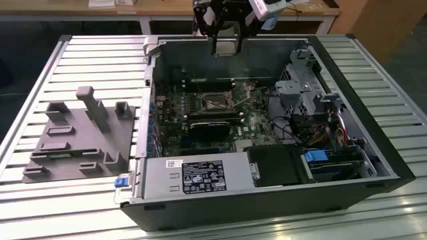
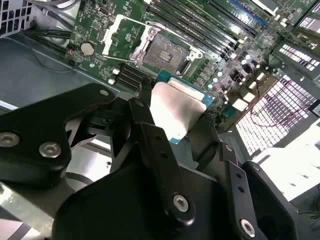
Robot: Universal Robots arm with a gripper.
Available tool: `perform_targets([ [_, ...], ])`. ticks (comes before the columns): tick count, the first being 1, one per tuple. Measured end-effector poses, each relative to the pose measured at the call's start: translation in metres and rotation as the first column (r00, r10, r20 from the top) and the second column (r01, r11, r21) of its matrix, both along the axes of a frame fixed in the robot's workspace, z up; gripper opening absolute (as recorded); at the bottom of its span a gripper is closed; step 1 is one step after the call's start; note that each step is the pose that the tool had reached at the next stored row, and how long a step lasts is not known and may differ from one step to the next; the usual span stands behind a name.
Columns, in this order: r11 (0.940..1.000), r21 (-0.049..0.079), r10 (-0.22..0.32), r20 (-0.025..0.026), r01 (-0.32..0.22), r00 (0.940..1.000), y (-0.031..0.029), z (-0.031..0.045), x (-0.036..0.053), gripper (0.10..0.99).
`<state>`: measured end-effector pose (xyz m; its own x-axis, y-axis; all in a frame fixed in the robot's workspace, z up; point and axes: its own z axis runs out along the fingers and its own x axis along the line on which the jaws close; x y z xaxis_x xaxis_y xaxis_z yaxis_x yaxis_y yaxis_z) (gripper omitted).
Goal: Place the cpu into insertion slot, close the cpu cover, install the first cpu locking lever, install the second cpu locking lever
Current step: 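Place the cpu into insertion slot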
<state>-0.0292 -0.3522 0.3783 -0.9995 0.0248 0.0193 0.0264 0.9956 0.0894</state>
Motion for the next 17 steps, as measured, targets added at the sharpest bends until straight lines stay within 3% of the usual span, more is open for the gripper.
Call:
perform_targets([
  [12,1.0,0.0,0.0,-0.0001,0.0,1.0,0.0,-0.0001,0.0,0.541],
  [17,1.0,0.0,0.0,0.0003,0.0,1.0,0.0,-0.0061,-0.0001,0.541],
])
